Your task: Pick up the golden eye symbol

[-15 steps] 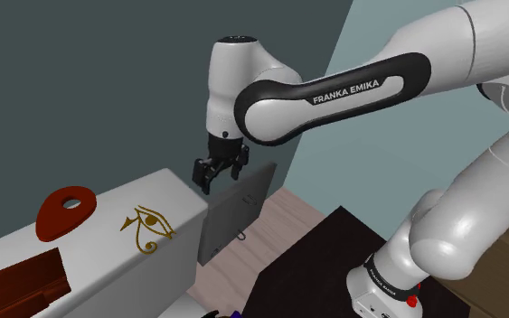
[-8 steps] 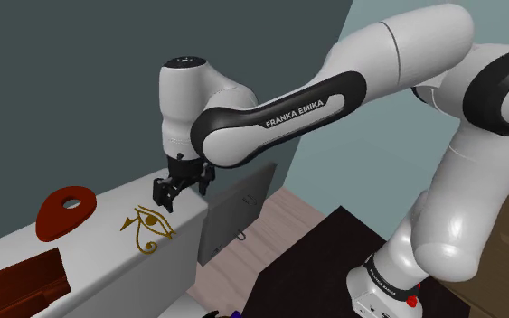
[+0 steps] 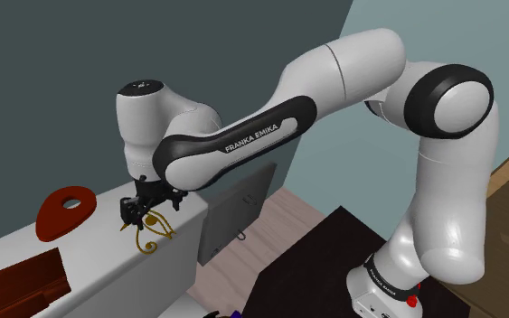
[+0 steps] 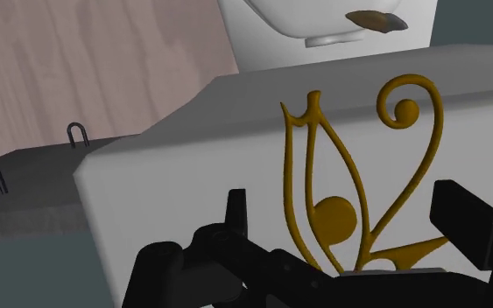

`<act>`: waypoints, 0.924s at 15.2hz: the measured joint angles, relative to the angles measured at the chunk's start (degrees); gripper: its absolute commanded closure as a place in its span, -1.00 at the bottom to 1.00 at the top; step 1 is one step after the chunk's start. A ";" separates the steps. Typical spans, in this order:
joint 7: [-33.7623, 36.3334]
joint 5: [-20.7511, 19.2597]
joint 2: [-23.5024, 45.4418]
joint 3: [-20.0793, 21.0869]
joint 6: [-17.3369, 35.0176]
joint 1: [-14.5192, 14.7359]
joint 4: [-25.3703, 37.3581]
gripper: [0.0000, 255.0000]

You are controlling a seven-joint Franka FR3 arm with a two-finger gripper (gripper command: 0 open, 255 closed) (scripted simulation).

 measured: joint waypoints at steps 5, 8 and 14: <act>0.82 -1.20 2.00 -0.68 2.90 0.49 -1.10 -1.00; 0.91 -1.41 2.43 -0.81 3.19 0.60 -0.98 1.00; 0.91 -1.45 2.45 -0.84 3.27 0.59 -1.00 1.00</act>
